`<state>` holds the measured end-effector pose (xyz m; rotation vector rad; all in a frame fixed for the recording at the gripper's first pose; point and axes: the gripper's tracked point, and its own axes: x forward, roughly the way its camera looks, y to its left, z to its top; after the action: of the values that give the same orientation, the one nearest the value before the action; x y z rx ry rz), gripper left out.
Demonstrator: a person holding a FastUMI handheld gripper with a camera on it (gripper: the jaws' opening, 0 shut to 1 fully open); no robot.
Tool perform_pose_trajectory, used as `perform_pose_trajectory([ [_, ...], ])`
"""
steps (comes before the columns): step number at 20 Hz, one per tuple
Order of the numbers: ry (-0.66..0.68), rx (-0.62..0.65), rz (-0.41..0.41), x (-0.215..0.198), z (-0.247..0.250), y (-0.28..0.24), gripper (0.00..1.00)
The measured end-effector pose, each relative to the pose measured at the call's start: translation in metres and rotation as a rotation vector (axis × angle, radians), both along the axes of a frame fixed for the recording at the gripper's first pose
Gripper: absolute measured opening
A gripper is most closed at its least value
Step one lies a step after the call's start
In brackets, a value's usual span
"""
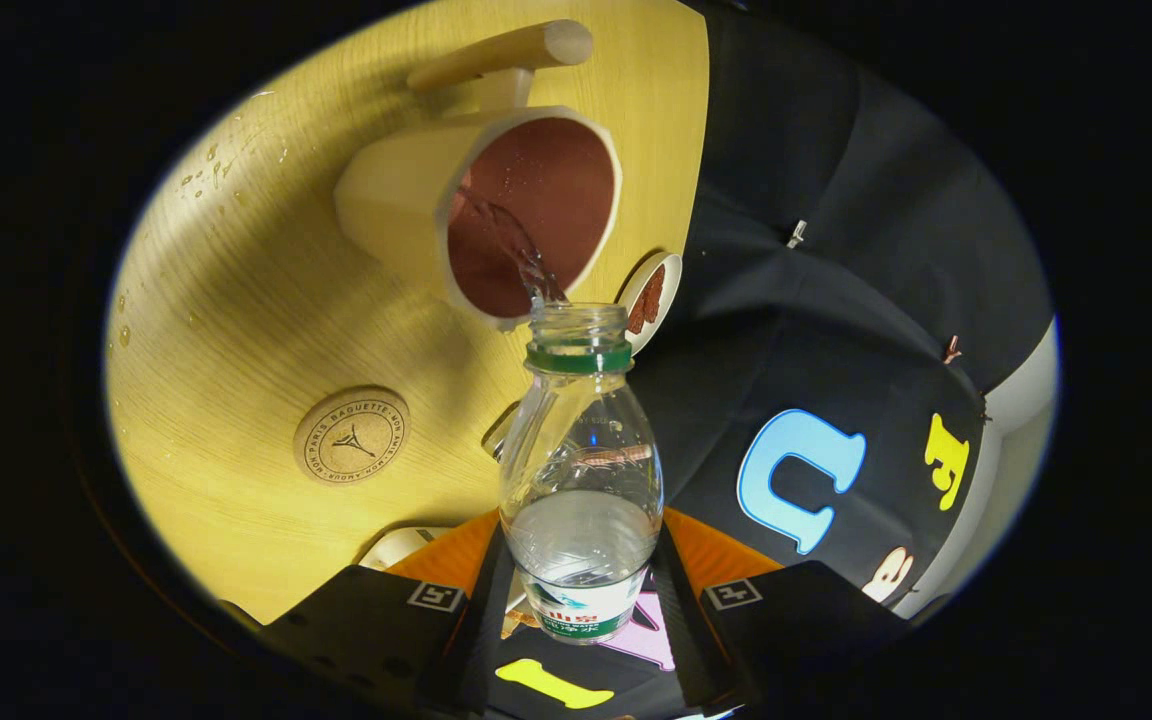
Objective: Take the bottle from table, then pour the juice into the cup, finally place the bottle on the coaster
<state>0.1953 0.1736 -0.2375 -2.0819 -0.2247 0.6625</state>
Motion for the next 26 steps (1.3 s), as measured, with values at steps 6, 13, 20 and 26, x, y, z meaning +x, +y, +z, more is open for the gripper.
perform_pose_trajectory([
  [6, -0.052, -0.036, 0.055, -0.001, 0.007, 0.007, 0.72],
  [13, -0.080, -0.092, 0.126, -0.006, 0.014, 0.025, 0.72],
  [20, -0.084, -0.118, 0.142, -0.010, 0.013, 0.030, 0.72],
  [26, -0.095, -0.148, 0.158, -0.007, 0.016, 0.036, 0.72],
])
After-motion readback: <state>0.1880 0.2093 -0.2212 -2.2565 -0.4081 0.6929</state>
